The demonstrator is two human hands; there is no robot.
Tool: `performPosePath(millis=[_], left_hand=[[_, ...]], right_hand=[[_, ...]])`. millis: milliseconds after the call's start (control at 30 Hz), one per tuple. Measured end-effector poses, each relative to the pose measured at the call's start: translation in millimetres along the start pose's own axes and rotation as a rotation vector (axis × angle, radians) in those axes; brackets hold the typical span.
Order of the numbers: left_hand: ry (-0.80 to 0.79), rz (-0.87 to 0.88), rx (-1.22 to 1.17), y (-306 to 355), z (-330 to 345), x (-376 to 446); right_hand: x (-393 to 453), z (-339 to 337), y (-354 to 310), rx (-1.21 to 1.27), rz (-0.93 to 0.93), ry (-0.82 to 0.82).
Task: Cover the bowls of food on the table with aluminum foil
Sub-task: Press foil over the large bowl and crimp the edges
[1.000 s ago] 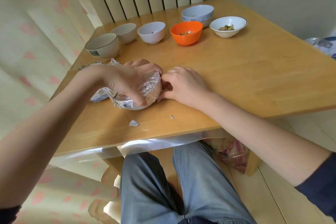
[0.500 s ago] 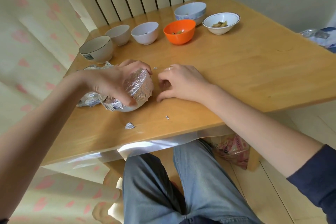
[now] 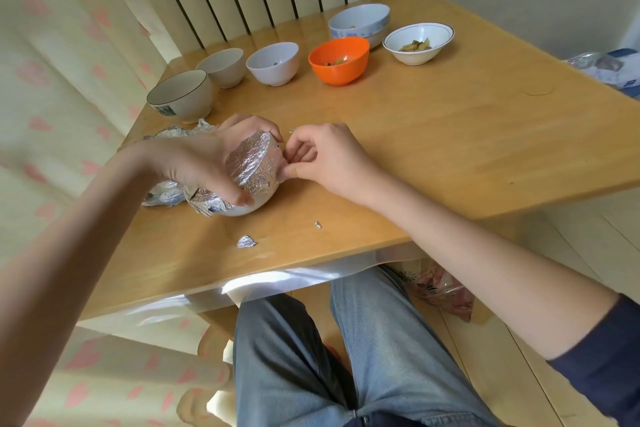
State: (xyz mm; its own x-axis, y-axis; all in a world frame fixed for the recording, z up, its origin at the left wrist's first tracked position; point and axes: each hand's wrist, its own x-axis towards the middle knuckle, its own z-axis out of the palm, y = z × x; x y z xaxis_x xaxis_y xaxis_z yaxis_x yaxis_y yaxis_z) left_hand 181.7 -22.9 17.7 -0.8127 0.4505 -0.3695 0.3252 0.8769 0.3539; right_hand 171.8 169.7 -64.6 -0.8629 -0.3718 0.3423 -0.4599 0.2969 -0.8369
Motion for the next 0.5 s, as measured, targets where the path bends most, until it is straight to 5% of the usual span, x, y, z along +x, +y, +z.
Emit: performPosePath(millis=[500], left_hand=[[0.021, 0.063, -0.167, -17, -1, -4]], right_hand=[[29, -2, 11, 0.191, -0.054, -0.070]])
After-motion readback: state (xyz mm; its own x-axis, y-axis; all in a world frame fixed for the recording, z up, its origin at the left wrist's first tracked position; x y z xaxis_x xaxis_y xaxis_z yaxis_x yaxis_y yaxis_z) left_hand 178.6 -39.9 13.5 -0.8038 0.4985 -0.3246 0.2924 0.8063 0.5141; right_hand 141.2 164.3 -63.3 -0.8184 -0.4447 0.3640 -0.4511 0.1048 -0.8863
